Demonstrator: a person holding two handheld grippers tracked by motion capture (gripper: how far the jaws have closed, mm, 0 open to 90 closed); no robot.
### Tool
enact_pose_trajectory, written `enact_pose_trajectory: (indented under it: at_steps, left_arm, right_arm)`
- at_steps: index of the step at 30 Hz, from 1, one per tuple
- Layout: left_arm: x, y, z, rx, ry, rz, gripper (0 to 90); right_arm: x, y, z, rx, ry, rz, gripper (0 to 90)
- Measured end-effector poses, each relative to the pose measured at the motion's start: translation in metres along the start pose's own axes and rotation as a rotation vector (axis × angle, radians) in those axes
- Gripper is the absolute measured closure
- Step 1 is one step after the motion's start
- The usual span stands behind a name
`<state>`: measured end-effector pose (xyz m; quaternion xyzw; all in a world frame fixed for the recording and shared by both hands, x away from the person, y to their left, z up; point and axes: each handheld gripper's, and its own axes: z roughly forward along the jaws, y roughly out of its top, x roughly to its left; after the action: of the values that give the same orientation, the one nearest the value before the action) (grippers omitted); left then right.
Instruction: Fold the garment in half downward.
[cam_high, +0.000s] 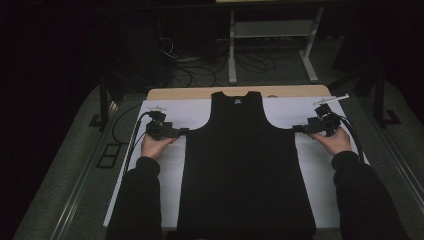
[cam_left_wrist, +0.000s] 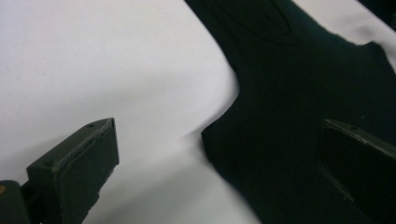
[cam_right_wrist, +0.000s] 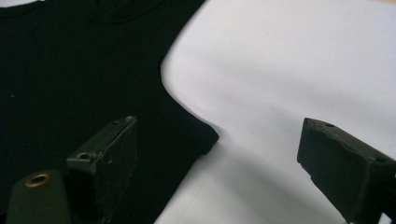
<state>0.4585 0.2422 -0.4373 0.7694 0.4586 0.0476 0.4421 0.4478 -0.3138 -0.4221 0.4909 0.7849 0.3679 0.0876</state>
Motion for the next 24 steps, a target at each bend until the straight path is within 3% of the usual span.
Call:
enact_pose_trajectory:
  at_steps: [8, 13, 16, 19, 24]
  left_arm:
    - [0.0, -0.003, 0.007, 0.029, -0.012, -0.012, 0.2]
    - [-0.001, -0.004, 0.009, 0.034, -0.026, 0.007, 5.1]
    - [-0.003, -0.004, 0.011, 0.034, -0.022, 0.01, 13.9]
    - [-0.007, -0.006, 0.015, 0.062, 0.002, 0.035, 18.3]
    - [-0.007, -0.007, 0.017, 0.06, -0.005, 0.031, 23.6]
  right_arm:
    - [0.001, -0.008, 0.014, 0.03, 0.013, 0.006, 13.9]
    - [0.003, -0.01, 0.017, 0.029, 0.019, -0.001, 16.8]
    - [0.004, -0.011, 0.019, 0.034, 0.018, 0.002, 20.7]
    - [0.005, -0.011, 0.021, 0.02, 0.032, 0.009, 30.8]
    - [0.006, -0.012, 0.025, 0.033, 0.037, 0.012, 37.8]
